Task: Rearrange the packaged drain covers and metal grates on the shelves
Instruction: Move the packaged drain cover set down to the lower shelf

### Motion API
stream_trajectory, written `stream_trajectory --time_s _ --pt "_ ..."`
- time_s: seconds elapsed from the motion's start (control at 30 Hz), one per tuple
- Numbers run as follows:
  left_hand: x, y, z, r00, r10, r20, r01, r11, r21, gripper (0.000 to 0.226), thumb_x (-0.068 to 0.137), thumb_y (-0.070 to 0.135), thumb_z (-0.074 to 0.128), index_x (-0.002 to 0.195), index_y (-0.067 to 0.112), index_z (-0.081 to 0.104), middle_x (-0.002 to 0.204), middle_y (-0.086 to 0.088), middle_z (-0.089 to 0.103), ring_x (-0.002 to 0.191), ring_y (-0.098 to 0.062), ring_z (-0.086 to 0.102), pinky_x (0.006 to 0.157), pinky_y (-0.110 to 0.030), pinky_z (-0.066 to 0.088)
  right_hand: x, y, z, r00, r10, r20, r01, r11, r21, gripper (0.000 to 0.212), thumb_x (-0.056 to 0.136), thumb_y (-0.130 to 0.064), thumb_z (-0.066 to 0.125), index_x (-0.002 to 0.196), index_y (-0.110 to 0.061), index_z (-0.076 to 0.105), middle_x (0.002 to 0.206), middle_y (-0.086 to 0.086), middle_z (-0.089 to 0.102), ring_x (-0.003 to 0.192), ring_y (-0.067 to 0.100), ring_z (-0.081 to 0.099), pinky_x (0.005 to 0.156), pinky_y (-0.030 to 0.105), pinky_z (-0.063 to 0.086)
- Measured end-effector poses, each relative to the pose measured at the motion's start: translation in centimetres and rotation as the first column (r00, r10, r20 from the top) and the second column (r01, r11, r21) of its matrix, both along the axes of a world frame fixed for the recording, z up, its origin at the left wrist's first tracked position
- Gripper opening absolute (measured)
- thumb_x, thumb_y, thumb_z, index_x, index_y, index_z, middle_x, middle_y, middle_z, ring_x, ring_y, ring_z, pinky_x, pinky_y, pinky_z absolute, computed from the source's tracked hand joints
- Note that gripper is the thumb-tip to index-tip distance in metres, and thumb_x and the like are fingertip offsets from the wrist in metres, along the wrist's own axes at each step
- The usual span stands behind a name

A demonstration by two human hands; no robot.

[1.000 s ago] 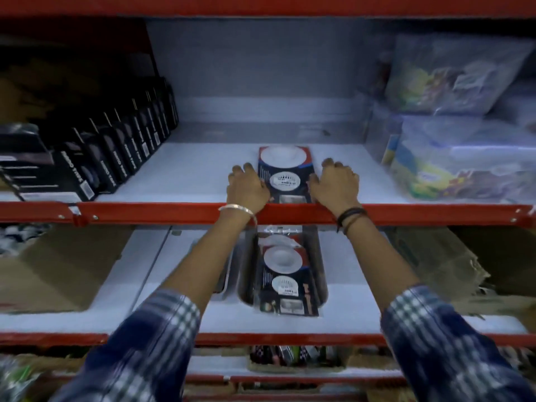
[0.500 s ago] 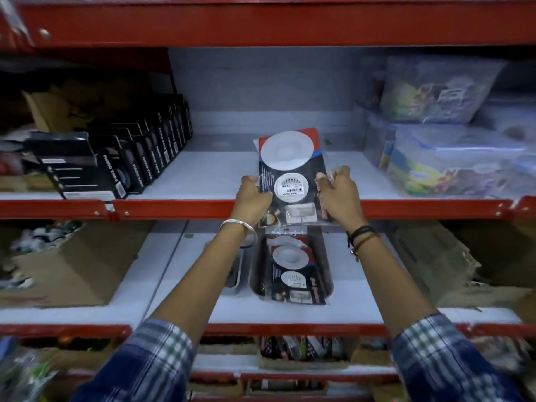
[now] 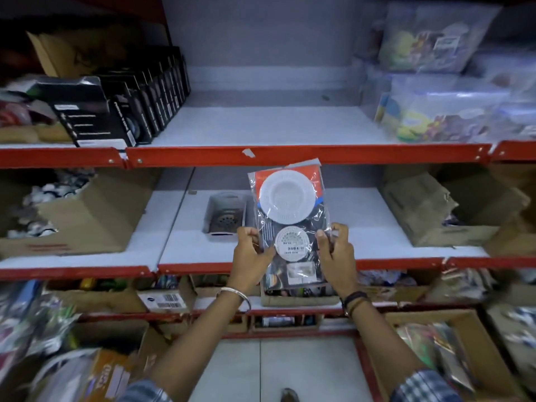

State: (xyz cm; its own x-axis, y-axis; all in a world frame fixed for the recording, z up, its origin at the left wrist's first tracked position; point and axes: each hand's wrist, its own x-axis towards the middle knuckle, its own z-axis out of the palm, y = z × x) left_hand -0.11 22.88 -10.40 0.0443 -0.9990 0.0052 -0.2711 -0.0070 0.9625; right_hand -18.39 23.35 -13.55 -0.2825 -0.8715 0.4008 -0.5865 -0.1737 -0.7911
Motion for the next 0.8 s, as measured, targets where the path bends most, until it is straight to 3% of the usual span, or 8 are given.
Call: stream_trajectory --time_s 0.1,0.2,0.3,0.4,0.47,0.6,0.67,0.8 --pt "-0.5 -0.2 -2.2 0.999 -0.015 0.035 0.013 0.999 0.053 0.034 0.081 0.009 0.065 0.1 0.014 0.038 0.075 -0.002 0.053 0.059 -0.013 0.049 0.053 -0.027 0.044 -0.5 0.0 -2.1 0.999 -0.032 -0.029 0.035 0.996 0.086 0.023 0.096 -0.033 0.047 0.106 -0.014 0.042 0.052 -0.003 0.051 0.046 0.01 0.047 0.042 0.025 0.032" --pt "-1.6 -2.5 -3.5 0.998 -0.011 0.061 0.005 0.996 0.089 0.032 0.082 0.009 0.063 0.1 0.015 0.038 0.071 0.002 0.046 0.058 -0.01 0.046 0.052 -0.022 0.041 -1.4 -1.9 -3.2 0.998 -0.053 -0.042 0.06 0.982 0.18 0.019 0.094 -0.021 0.048 0.109 -0.011 0.043 0.058 0.012 0.06 0.053 0.027 0.055 0.045 0.032 0.035" --pt "-2.9 -6.3 -4.1 0.998 0.014 0.064 -0.019 0.997 0.081 0.032 0.083 0.01 0.066 0.104 0.013 0.041 0.073 0.003 0.049 0.063 -0.01 0.05 0.055 -0.02 0.044 -2.5 -5.5 -3.8 0.993 -0.088 -0.072 0.104 0.96 0.258 0.023 0.091 -0.019 0.049 0.11 -0.008 0.044 0.065 0.011 0.06 0.061 0.032 0.056 0.051 0.032 0.035" --pt "-3.8 -10.1 -4.7 0.993 0.013 0.116 -0.015 1.0 0.011 0.032 0.084 0.001 0.061 0.108 0.009 0.042 0.079 -0.008 0.056 0.072 -0.022 0.056 0.067 -0.035 0.049 -3.3 -9.4 -4.0 0.99 -0.097 -0.105 0.128 0.93 0.345 0.03 0.091 -0.021 0.051 0.117 -0.008 0.044 0.089 0.016 0.068 0.077 0.034 0.061 0.062 0.033 0.044" --pt "-4.2 -12.7 -5.8 0.967 0.003 0.254 0.004 1.0 -0.028 0.029 0.086 0.002 0.058 0.113 0.003 0.049 0.09 -0.018 0.06 0.082 -0.029 0.058 0.073 -0.033 0.046 -3.8 -11.8 -4.4 0.993 -0.039 -0.115 0.08 0.92 0.383 0.035 0.092 -0.019 0.051 0.125 -0.009 0.043 0.108 0.018 0.064 0.089 0.038 0.062 0.068 0.036 0.047" --pt "-4.5 -16.0 -8.7 0.803 -0.211 0.557 0.115 0.972 0.203 0.036 0.091 0.028 0.053 0.123 0.012 0.057 0.134 -0.016 0.044 0.129 -0.032 0.038 0.107 -0.041 0.034 -4.6 -14.8 -5.7 0.932 0.091 -0.352 0.13 0.82 0.557 0.036 0.093 -0.03 0.052 0.125 -0.014 0.057 0.122 0.019 0.046 0.108 0.042 0.052 0.094 0.045 0.044" --pt "-3.9 -16.3 -9.6 0.769 -0.255 0.586 0.136 0.961 0.24 0.038 0.092 0.036 0.051 0.126 0.019 0.056 0.142 -0.011 0.037 0.136 -0.029 0.029 0.112 -0.044 0.027 -4.3 -15.4 -5.7 0.918 0.05 -0.394 0.189 0.817 0.545 0.031 0.092 -0.03 0.054 0.118 -0.016 0.063 0.122 0.018 0.046 0.114 0.04 0.046 0.097 0.046 0.038" --pt "-0.3 -16.2 -9.3 0.774 -0.146 0.617 0.135 0.989 0.066 0.036 0.091 0.037 0.052 0.122 0.02 0.058 0.138 -0.006 0.043 0.127 -0.029 0.037 0.105 -0.043 0.032 -2.0 -16.7 -4.1 0.93 0.018 -0.366 0.119 0.93 0.347 0.03 0.088 -0.024 0.056 0.116 -0.013 0.06 0.12 0.016 0.048 0.113 0.037 0.045 0.098 0.046 0.036"
